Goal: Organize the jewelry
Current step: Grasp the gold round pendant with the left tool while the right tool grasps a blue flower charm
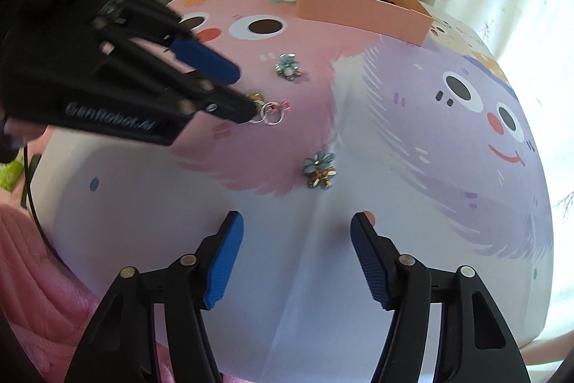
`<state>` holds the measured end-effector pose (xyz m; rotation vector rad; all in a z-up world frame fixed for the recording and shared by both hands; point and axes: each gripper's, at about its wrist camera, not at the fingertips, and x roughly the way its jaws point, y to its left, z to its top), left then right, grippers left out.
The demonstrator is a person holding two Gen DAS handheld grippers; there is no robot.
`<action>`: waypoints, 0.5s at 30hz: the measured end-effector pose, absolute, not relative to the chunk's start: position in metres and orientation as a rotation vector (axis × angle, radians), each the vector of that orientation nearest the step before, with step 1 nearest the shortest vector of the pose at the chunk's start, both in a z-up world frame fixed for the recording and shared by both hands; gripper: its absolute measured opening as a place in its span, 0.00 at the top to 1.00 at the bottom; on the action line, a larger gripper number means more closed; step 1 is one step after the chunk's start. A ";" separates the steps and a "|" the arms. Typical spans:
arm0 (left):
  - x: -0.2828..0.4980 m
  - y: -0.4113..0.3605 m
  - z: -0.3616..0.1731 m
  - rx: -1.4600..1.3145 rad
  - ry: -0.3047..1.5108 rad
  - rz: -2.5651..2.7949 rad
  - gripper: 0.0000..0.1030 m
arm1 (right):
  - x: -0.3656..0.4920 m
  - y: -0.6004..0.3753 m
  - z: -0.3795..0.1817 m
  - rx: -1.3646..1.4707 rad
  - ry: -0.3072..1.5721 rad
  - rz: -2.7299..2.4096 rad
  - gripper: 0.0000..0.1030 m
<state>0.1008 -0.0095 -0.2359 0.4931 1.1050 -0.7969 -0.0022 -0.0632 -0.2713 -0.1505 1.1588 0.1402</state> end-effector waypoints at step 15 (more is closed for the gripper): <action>0.099 -0.003 -0.242 0.525 1.097 -0.769 0.85 | 0.020 -0.071 -0.273 -0.130 1.126 0.144 0.60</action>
